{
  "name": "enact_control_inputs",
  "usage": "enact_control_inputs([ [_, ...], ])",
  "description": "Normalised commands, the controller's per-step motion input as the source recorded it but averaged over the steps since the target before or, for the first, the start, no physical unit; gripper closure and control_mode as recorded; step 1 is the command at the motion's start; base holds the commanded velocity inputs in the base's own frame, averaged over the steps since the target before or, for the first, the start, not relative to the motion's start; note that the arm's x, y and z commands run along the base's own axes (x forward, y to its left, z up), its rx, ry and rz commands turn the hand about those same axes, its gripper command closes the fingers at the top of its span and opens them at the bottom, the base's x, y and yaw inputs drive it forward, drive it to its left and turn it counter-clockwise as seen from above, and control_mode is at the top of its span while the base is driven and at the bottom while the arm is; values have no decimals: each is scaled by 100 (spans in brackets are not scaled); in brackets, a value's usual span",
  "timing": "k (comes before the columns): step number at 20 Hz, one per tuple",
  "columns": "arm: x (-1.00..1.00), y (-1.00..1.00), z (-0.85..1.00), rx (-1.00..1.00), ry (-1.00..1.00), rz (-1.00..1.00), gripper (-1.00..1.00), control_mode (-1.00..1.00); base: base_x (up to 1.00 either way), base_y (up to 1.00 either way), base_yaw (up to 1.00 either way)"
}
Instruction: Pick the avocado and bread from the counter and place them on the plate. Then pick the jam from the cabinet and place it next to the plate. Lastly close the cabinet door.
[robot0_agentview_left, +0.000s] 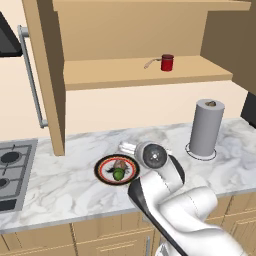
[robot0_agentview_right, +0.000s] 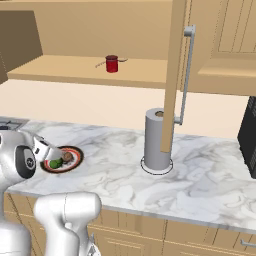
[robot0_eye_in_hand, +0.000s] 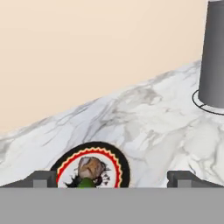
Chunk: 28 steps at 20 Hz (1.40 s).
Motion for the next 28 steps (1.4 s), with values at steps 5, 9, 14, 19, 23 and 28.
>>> enact_control_inputs([
  [5, -51, -38, 54, -4, -21, 0, -100, -100, 0, 0, 0],
  [9, -46, -30, 66, 0, -1, 0, -100, -100, 0, 0, 0],
  [14, -39, -27, 45, 0, 0, 0, -100, -100, 0, 0, 0],
  [19, -21, -20, 37, 0, -5, 0, -100, -100, 0, 0, 0],
  [23, -3, -14, 33, 0, -10, 1, -100, -100, 0, 0, 0],
  [28, 0, -9, 39, 0, -13, 1, -100, -100, 0, 0, 0],
])
